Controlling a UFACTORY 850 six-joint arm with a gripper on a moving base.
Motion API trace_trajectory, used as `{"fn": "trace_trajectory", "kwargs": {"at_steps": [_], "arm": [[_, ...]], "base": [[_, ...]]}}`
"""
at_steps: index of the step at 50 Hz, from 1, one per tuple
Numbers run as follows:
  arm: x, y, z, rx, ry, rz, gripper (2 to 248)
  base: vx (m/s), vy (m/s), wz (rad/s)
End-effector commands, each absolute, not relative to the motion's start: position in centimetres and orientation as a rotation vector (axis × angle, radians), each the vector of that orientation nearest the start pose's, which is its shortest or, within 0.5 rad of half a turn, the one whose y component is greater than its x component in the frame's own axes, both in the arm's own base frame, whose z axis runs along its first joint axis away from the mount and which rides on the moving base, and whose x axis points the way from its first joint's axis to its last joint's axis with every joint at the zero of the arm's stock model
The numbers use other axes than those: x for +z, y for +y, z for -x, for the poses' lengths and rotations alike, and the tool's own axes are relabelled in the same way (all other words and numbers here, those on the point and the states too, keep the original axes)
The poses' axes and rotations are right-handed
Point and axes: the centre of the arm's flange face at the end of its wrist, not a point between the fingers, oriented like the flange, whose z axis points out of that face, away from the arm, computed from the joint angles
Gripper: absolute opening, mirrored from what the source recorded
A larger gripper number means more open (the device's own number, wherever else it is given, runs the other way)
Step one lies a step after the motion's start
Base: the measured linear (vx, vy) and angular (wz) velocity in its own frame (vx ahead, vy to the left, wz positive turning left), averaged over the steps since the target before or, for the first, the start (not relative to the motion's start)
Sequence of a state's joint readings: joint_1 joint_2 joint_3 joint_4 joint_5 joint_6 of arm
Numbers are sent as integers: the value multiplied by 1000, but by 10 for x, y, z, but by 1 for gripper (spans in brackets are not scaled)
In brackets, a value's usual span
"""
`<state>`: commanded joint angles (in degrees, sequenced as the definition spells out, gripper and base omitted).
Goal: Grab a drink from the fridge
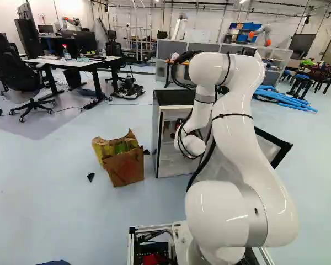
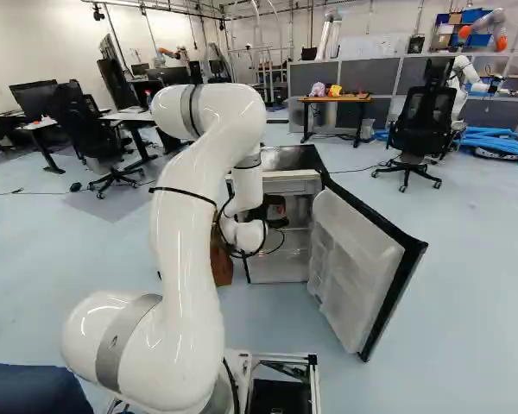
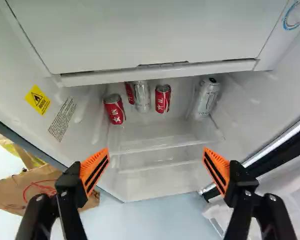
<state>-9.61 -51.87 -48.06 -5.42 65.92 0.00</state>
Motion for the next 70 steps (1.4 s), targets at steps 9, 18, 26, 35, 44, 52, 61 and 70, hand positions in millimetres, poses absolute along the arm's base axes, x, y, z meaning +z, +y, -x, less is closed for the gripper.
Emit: {"fn": "trace_trajectory", "kwargs": {"at_steps": [9,18,26,35,44,52,61,70], "arm": [[116,-80,-507,-1643,109,2714,247],[104,-83,-511,-1647,105,2709,247],[94,-85,-514,-1644,99,2706,247],[82,-87,-518,-1639,89,2702,247],[69,-88,-521,-1635,78,2697,247],[61,-89,-524,-1635,68,2691,247],[61,-90,-527,-1648,56,2677,247],[60,-92,-530,-1660,55,2671,247]], "base": [[0,0,0],[0,0,0],[0,0,0],[0,0,0],[0,0,0],[0,0,0],[0,0,0],[0,0,0]]}}
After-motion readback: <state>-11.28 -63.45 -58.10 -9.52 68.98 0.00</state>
